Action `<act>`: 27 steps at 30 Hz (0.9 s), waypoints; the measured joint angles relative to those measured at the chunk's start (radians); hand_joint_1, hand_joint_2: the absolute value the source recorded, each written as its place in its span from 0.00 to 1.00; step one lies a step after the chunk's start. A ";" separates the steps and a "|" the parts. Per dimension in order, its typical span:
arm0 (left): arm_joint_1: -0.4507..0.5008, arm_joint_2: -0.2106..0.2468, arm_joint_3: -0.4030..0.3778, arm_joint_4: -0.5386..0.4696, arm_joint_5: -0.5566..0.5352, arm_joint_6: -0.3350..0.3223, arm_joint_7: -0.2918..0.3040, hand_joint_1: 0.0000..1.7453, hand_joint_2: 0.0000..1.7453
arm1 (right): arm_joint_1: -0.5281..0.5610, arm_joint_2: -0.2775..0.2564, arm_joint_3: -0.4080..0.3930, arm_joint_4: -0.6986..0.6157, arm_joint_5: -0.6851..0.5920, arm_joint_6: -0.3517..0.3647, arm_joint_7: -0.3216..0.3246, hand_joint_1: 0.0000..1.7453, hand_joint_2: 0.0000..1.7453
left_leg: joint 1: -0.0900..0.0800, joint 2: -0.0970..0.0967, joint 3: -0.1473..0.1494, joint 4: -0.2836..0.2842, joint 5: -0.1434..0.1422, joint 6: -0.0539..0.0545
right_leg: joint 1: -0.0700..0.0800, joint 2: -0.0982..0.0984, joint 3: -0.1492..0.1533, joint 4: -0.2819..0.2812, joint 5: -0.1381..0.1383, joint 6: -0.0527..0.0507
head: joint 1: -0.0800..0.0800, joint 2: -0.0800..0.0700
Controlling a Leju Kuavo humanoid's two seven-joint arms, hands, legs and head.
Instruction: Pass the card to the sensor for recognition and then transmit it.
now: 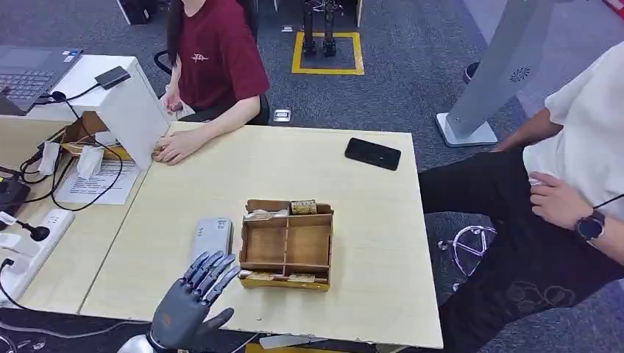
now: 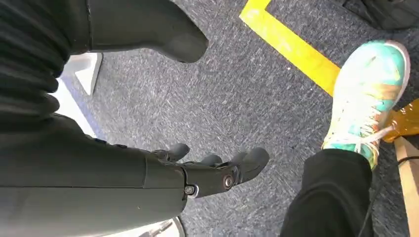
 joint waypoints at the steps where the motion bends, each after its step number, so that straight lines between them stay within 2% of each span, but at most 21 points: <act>1: -0.005 0.000 -0.002 0.019 0.003 0.000 0.000 0.00 1.00 | -0.003 0.000 0.001 0.000 0.001 0.001 0.002 0.00 1.00 | 0.000 0.000 0.000 0.000 0.000 0.000 | 0.000 0.000 0.000 0.000 0.000 0.000 | 0.000 0.000; 7: -0.029 -0.014 -0.017 0.107 0.026 0.003 -0.010 0.00 1.00 | -0.011 0.001 0.016 -0.001 0.010 0.000 0.008 0.00 1.00 | 0.000 0.000 0.000 0.000 0.000 0.000 | 0.000 0.000 0.000 0.000 0.000 0.000 | 0.000 0.000; 14: -0.065 -0.062 -0.048 0.168 0.071 0.003 0.002 0.00 1.00 | -0.012 0.002 0.023 -0.006 0.016 -0.001 0.008 0.00 1.00 | 0.000 0.000 0.000 0.000 0.000 0.000 | 0.000 0.000 0.000 0.000 0.000 0.000 | 0.000 0.000; 21: -0.105 -0.112 -0.077 0.191 0.179 -0.007 -0.021 0.00 1.00 | -0.012 0.003 0.024 -0.008 0.019 -0.001 0.011 0.00 1.00 | 0.000 0.000 0.000 0.000 0.000 0.000 | 0.000 0.000 0.000 0.000 0.000 0.000 | 0.000 0.000; 27: -0.118 -0.135 -0.096 0.194 0.202 -0.019 -0.028 0.00 1.00 | -0.012 0.005 0.024 -0.009 0.021 -0.001 0.014 0.00 1.00 | 0.000 0.000 0.000 0.000 0.000 0.000 | 0.000 0.000 0.000 0.000 0.000 0.000 | 0.000 0.000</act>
